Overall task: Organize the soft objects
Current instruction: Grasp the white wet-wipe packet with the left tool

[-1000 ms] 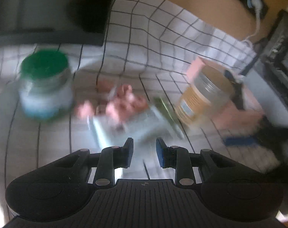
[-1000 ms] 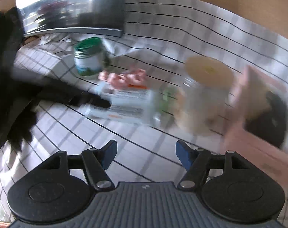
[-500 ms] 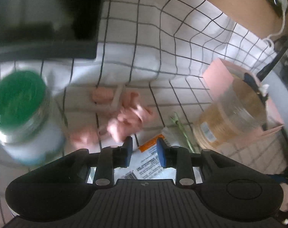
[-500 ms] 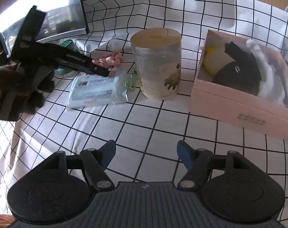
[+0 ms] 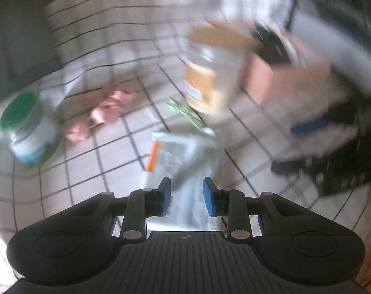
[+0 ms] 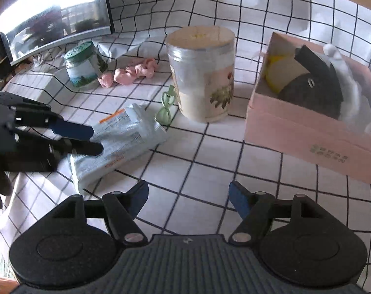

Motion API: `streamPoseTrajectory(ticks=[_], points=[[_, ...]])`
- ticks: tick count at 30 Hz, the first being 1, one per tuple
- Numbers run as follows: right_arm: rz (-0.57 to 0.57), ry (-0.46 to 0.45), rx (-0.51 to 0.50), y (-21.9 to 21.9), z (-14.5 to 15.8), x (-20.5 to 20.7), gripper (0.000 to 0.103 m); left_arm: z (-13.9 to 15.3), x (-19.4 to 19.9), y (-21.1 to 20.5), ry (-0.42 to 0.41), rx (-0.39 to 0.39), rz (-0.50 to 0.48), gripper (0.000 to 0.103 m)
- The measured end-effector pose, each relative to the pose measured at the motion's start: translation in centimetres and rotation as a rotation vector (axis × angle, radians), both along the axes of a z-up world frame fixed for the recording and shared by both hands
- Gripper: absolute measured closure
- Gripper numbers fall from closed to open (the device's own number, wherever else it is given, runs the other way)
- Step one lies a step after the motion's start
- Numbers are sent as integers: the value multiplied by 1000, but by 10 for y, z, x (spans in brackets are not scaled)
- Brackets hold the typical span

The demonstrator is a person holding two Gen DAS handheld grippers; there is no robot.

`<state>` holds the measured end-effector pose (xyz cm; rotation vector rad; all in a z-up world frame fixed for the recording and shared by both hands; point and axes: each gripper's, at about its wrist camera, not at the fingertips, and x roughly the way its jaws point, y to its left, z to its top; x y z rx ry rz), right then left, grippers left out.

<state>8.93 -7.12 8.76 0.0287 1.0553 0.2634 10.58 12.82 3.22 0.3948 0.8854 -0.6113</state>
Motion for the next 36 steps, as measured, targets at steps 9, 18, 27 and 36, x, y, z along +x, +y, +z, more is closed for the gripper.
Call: streamPoseTrajectory(ticks=[9,18,27,36], points=[[-57,-14,-29,-16,-9,-21,20,-8,-14,-35,30,0,-130,21],[-21,-43,-106,-6,-17,-31,3,-7,6,-17,-40,71,-12,24],[-23,-53,-102,-5,-20,-35,0,-13,38,-4,53,-32,51,11],[-46,-71,-103,-3,-21,-39,0,-8,36,-5,49,-46,45,19]])
